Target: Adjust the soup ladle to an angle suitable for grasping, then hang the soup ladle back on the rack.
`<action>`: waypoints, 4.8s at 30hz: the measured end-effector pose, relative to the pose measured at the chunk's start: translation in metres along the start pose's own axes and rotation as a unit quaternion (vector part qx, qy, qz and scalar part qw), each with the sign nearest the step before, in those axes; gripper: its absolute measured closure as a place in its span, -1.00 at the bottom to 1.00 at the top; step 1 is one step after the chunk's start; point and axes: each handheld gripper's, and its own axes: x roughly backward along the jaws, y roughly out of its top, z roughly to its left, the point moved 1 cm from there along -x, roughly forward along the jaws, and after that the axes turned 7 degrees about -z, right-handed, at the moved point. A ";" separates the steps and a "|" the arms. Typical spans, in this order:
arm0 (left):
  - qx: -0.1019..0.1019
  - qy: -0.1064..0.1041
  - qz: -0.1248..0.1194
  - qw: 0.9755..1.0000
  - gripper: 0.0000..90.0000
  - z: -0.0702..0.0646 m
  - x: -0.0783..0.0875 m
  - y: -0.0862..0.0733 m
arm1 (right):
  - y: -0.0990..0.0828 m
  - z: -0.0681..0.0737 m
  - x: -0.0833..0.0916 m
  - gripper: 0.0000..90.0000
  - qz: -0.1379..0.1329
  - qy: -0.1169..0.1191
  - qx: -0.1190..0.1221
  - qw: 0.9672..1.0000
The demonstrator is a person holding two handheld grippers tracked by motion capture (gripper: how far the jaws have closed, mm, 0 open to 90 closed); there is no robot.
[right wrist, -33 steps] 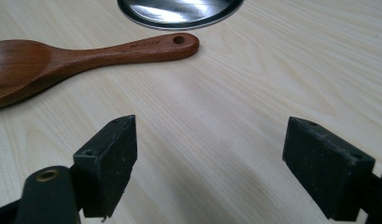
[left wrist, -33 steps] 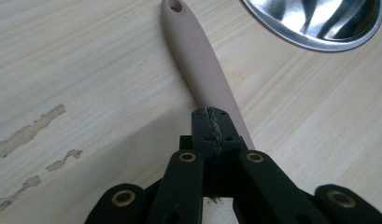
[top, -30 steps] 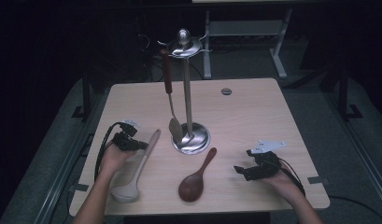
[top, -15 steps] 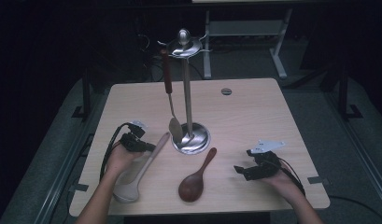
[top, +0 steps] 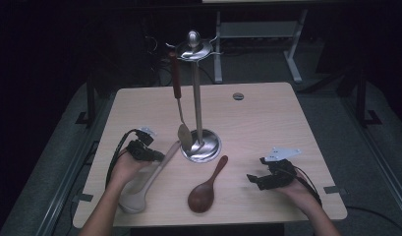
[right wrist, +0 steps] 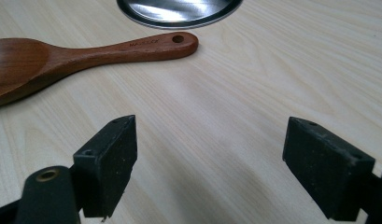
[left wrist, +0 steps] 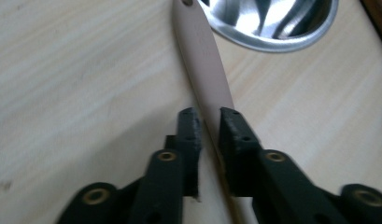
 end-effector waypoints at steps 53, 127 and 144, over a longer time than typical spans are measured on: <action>0.038 0.038 0.029 0.998 0.72 -0.001 0.039 -0.010 | 0.000 -0.001 0.001 -0.60 0.001 -0.004 0.004 1.000; -0.127 -0.109 -0.251 0.953 0.72 -0.117 0.114 0.059 | 0.036 -0.003 0.025 -0.26 -0.089 0.019 -0.061 0.994; -0.131 -0.107 -0.241 0.956 0.72 -0.137 0.090 0.070 | 0.096 0.020 0.036 0.22 -0.136 0.052 -0.053 0.988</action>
